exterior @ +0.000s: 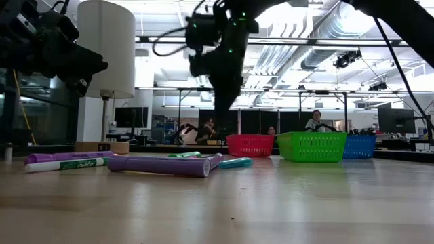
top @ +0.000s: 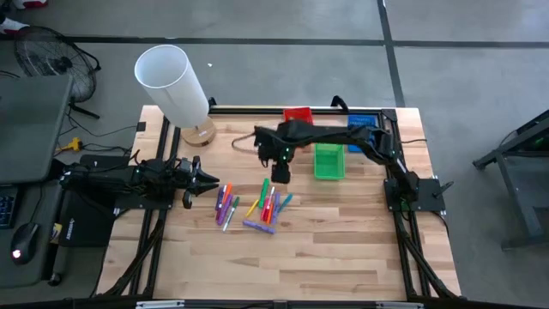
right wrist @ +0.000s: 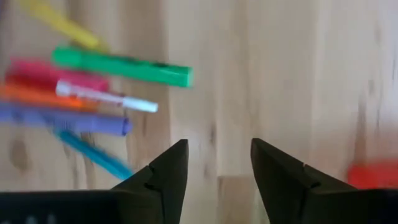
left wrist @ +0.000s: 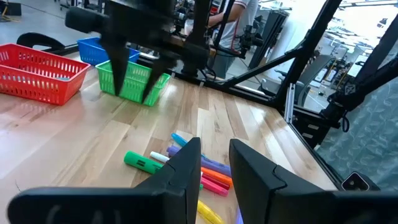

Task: Pick & Place Markers
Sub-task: Put the green highlighter in the red bin

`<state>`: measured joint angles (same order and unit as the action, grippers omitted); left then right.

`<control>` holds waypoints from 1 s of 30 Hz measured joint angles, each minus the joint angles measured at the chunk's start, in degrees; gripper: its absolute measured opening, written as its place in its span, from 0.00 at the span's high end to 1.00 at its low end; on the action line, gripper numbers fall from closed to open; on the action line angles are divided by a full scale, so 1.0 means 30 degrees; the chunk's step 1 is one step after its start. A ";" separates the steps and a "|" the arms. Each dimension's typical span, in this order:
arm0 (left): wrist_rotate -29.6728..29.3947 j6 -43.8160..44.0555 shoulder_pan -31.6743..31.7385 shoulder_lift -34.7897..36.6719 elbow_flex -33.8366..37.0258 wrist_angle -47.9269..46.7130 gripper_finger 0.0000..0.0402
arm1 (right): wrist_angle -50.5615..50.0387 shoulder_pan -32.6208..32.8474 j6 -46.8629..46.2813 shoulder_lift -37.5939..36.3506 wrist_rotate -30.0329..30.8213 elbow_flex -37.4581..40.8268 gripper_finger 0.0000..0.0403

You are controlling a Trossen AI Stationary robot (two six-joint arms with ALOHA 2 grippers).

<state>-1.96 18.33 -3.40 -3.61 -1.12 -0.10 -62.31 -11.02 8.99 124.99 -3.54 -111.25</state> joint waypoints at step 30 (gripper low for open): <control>-0.0002 0.0000 0.0000 0.0003 -0.0003 0.0005 0.79 | 0.6522 0.2656 1.8110 0.0571 -0.1198 0.0454 0.66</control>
<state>-1.96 18.33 -3.40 -3.60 -1.13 -0.08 -42.74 -3.05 63.32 126.70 -7.14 -109.89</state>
